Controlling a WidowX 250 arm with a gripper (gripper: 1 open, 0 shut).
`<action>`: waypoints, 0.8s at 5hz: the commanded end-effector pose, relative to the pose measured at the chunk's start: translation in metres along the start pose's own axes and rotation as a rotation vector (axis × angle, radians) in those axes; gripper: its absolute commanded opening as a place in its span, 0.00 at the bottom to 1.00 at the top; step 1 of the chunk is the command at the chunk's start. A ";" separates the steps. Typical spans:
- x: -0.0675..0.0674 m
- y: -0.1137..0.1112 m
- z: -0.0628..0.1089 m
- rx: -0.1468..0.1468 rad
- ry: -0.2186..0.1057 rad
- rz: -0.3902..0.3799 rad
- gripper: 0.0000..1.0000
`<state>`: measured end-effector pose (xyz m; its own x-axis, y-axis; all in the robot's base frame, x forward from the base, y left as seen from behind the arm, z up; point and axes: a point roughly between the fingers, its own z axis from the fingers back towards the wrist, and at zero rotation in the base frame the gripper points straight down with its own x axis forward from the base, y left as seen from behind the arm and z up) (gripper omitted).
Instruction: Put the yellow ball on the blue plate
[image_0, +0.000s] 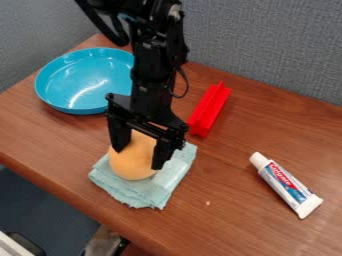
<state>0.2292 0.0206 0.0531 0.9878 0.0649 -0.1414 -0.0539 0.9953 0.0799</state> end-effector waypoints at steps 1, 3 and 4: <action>0.001 0.005 -0.004 -0.001 0.000 0.018 1.00; 0.004 0.004 -0.009 -0.015 -0.007 0.024 1.00; 0.006 0.003 -0.010 -0.022 -0.012 0.026 1.00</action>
<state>0.2317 0.0243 0.0435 0.9867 0.0899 -0.1358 -0.0810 0.9943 0.0691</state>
